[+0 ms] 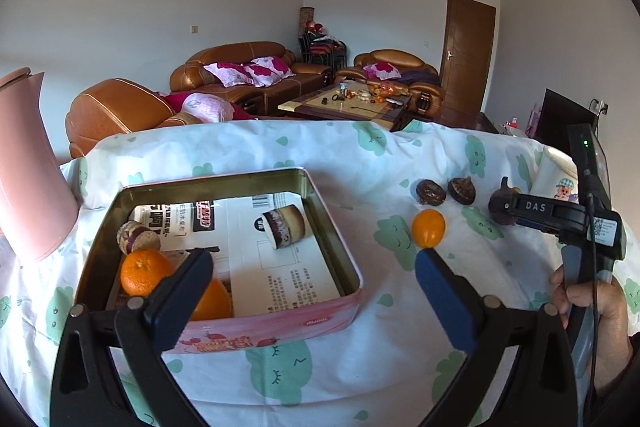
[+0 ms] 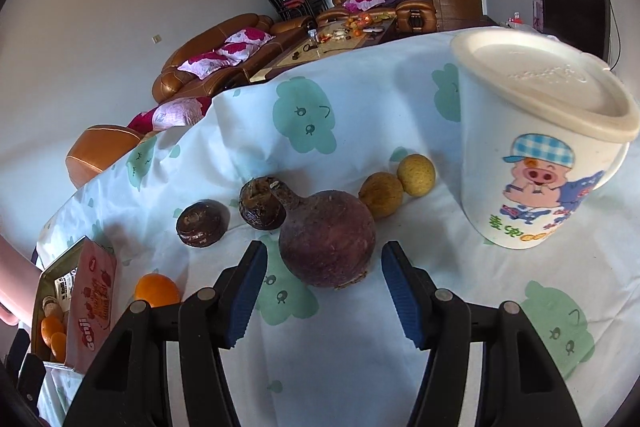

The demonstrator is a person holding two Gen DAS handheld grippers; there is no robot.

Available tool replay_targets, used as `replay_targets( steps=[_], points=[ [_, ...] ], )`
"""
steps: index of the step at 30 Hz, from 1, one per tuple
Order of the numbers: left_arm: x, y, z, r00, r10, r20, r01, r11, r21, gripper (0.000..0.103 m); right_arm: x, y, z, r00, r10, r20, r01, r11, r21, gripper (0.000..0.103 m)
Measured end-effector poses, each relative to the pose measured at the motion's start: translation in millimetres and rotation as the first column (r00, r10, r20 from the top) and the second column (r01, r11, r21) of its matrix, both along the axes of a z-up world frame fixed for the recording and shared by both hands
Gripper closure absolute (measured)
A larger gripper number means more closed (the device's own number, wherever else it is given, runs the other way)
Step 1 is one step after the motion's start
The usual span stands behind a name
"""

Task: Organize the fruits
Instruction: 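Move the right tool toward the purple round fruit beside the mug, then grasp the purple fruit with the right tool while the left tool grasps a small yellow fruit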

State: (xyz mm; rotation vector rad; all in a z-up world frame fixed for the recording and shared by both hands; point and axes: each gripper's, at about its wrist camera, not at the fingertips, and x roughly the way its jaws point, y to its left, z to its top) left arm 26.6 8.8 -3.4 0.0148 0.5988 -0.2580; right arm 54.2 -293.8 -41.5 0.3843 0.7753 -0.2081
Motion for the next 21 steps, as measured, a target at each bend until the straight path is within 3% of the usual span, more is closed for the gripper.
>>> replay_targets(
  steps=[6,9,14,17,21],
  points=[
    [-1,-9,0,1.0,-0.005,-0.007,0.005,1.0,-0.008,0.0,12,-2,-3,0.999,0.024,-0.023,-0.024,1.0,0.002,0.042],
    [-3,-16,-3,1.0,-0.005,-0.014,0.005,1.0,0.004,0.0,10,-3,-1,0.999,0.025,-0.039,-0.026,0.999,-0.025,0.051],
    [-7,-33,-3,1.0,-0.024,-0.016,0.024,0.999,0.025,0.0,-7,0,5,0.995,0.079,-0.052,-0.082,0.996,-0.043,0.052],
    [-9,-50,-3,0.999,-0.051,-0.003,0.051,0.997,0.057,0.0,-33,-5,20,0.994,0.111,0.003,-0.111,0.994,-0.017,0.052],
    [-5,-85,-2,0.994,-0.11,0.005,0.109,0.99,0.092,0.0,-76,-22,46,0.987,0.087,0.132,-0.078,0.994,-0.073,0.052]
  ],
)
